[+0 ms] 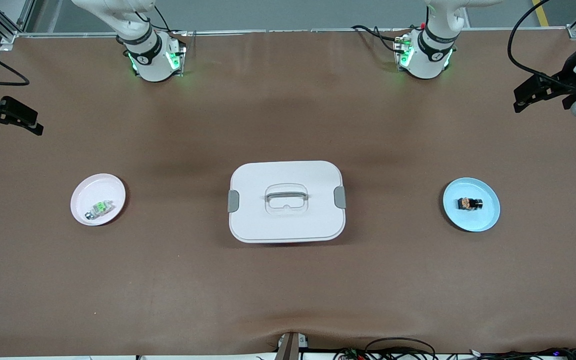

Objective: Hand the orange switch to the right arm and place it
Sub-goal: 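Move the left gripper over the orange switch on the blue plate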

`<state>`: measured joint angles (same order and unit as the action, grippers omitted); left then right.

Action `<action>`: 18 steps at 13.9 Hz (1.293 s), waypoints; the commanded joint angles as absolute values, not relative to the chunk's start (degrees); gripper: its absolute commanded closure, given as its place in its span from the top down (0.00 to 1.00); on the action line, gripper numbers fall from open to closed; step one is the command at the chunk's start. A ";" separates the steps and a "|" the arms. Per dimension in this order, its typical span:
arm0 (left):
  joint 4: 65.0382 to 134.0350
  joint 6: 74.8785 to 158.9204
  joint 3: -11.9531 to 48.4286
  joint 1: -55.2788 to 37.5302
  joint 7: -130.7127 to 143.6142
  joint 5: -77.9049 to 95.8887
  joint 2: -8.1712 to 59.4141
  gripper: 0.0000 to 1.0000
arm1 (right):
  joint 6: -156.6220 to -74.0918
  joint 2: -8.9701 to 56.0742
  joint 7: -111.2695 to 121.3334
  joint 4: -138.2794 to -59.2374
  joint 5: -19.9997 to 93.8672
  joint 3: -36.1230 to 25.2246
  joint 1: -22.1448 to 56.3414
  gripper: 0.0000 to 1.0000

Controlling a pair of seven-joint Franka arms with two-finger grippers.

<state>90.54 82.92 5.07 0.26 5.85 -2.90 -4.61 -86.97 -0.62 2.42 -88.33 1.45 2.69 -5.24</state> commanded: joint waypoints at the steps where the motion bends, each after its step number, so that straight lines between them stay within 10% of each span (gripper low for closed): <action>1: 89.65 81.74 5.19 0.09 5.98 -3.52 -4.22 1.00 | -86.57 -0.26 2.73 -87.45 0.88 3.34 -5.89 1.00; 12: 90.78 84.80 4.75 0.35 4.92 -5.79 2.45 1.00 | -86.48 -0.26 2.81 -87.45 0.88 3.34 -5.80 1.00; 18: 103.69 98.95 4.83 1.41 4.92 -7.91 2.64 1.00 | -86.57 -0.26 2.81 -87.54 0.88 3.34 -5.89 1.00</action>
<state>99.21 95.43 4.76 1.13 5.66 -6.96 4.64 -86.96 -0.61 2.45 -88.33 1.45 2.74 -5.24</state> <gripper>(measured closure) 0.000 0.000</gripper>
